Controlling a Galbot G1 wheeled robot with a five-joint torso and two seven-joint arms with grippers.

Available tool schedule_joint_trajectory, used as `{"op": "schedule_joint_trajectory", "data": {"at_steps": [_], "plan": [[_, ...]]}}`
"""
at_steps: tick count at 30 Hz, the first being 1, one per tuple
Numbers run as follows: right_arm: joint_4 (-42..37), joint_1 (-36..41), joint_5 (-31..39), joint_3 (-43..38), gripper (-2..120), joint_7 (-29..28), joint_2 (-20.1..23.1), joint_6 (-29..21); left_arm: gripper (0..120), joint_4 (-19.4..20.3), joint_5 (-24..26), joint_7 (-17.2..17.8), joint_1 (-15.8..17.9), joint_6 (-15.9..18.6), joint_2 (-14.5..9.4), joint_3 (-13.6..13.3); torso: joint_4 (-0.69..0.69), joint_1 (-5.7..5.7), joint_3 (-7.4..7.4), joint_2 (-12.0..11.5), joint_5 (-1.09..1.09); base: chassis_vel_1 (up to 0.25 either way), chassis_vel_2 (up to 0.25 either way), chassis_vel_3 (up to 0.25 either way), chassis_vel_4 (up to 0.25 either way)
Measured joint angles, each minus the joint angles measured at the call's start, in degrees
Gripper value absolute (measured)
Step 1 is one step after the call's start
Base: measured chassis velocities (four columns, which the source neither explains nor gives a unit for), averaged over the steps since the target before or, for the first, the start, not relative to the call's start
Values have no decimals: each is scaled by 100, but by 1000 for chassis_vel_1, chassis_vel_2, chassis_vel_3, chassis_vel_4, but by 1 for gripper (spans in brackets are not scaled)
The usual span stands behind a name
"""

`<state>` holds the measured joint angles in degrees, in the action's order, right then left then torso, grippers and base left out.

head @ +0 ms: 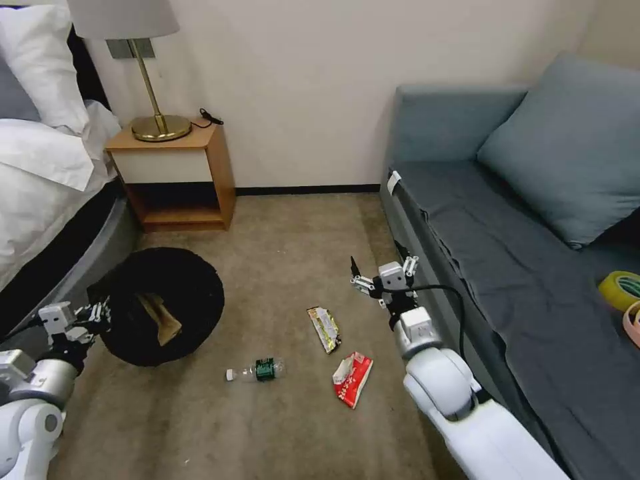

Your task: Pick up the trash bin, then pick up the garbage on the floor and place it into the trash bin.

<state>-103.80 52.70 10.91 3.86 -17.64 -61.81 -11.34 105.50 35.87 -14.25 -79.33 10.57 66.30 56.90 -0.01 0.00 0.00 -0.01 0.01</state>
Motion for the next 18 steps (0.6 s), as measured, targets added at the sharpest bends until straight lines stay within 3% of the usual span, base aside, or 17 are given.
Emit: {"op": "schedule_joint_trajectory", "data": {"at_steps": [6, 9, 18], "plan": [[1353, -1168, 957, 914, 100, 124, 17, 117, 4, -191, -38, -48, 262, 1, -149, -144, 1, 0, 0, 0, -1, 0, 0, 0, 0], [2163, -1616, 1421, 1282, 100, 222, -251, 124, 4, -310, -62, -137, 376, -29, -179, -169, 2, 0, 1, 0, 0, 0, 0, 0, 0], [3263, -1758, 1890, 1307, 100, 419, -554, -108, 4, -413, -33, -291, 313, -112, -155, -113, 1, 0, 0, 1, -1, 0, 0, 0, 0]]}}
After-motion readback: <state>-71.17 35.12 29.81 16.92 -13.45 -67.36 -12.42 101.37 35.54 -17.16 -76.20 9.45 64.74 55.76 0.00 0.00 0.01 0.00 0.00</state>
